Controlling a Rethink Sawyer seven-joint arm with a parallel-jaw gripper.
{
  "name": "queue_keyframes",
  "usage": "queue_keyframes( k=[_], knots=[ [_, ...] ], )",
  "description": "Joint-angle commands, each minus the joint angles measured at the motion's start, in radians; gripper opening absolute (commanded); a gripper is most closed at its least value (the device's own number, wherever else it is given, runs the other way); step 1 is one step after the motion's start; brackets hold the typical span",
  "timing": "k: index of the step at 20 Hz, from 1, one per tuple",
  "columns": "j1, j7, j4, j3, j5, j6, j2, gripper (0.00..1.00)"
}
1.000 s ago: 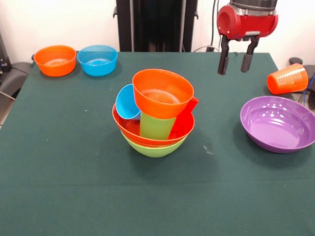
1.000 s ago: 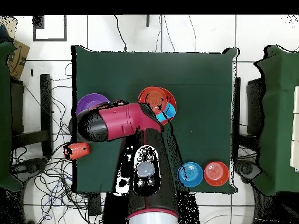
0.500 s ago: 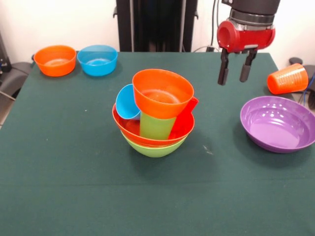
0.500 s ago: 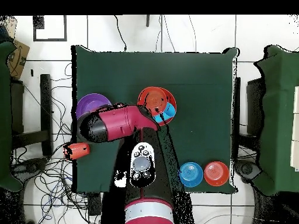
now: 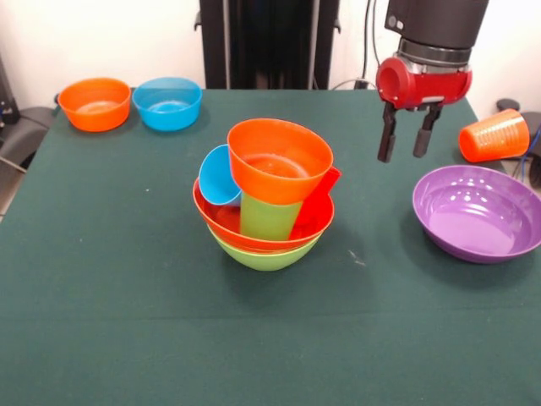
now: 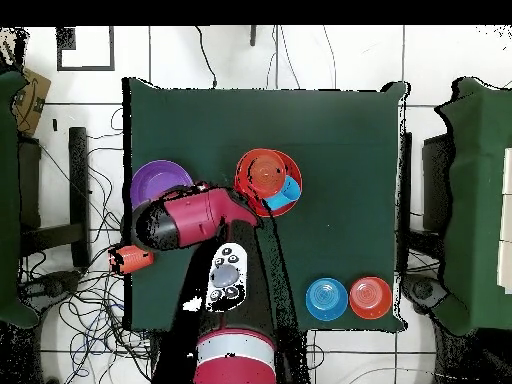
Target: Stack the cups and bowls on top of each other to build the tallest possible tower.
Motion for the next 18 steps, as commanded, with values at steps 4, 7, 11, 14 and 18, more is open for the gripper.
queue_keyframes(
  k=[4, 7, 11, 14, 18],
  knots=[
    [0.034, 0.207, -0.058, 0.002, 0.020, -0.089, 0.061, 1.00],
    [0.033, 0.225, -0.055, 0.005, 0.035, -0.102, 0.059, 1.00],
    [0.037, 0.245, -0.054, 0.003, 0.047, -0.118, 0.065, 1.00],
    [0.044, 0.256, -0.061, -0.004, 0.051, -0.122, 0.071, 1.00],
    [0.052, 0.271, -0.068, -0.008, 0.051, -0.134, 0.079, 1.00]
  ],
)
